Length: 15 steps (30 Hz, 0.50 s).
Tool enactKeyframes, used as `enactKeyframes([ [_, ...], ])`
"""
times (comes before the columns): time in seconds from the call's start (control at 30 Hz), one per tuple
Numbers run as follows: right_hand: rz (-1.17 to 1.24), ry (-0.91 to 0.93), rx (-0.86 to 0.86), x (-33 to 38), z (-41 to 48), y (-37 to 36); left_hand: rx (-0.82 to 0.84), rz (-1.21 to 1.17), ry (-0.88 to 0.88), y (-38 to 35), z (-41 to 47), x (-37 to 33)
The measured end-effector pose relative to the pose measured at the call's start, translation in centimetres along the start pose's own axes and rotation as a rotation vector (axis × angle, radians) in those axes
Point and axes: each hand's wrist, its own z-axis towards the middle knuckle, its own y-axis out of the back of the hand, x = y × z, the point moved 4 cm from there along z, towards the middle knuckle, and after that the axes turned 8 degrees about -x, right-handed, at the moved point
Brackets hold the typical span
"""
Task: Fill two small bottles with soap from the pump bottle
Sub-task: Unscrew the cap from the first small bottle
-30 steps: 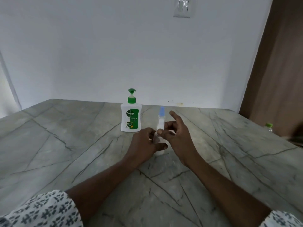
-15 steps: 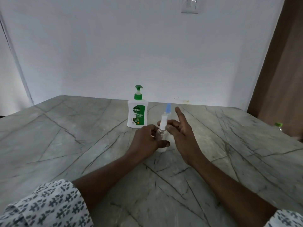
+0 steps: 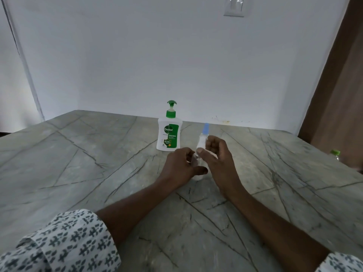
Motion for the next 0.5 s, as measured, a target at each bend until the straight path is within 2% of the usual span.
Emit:
enactKeyframes([
  [0.13, -0.128, 0.025, -0.027, -0.37, 0.10, -0.02, 0.003, -0.011, -0.002, 0.05, -0.11, -0.16],
  [0.2, -0.120, 0.041, 0.008, -0.32, 0.13, -0.23, 0.000, -0.021, 0.005, 0.02, -0.10, -0.07],
  [0.37, -0.005, -0.057, 0.055, -0.42, -0.07, -0.71, 0.002, 0.003, 0.002, 0.10, -0.13, -0.22],
  [0.5, -0.103, -0.030, 0.004, -0.91, 0.06, -0.71, 0.003, 0.000, -0.009, 0.18, -0.14, -0.41],
])
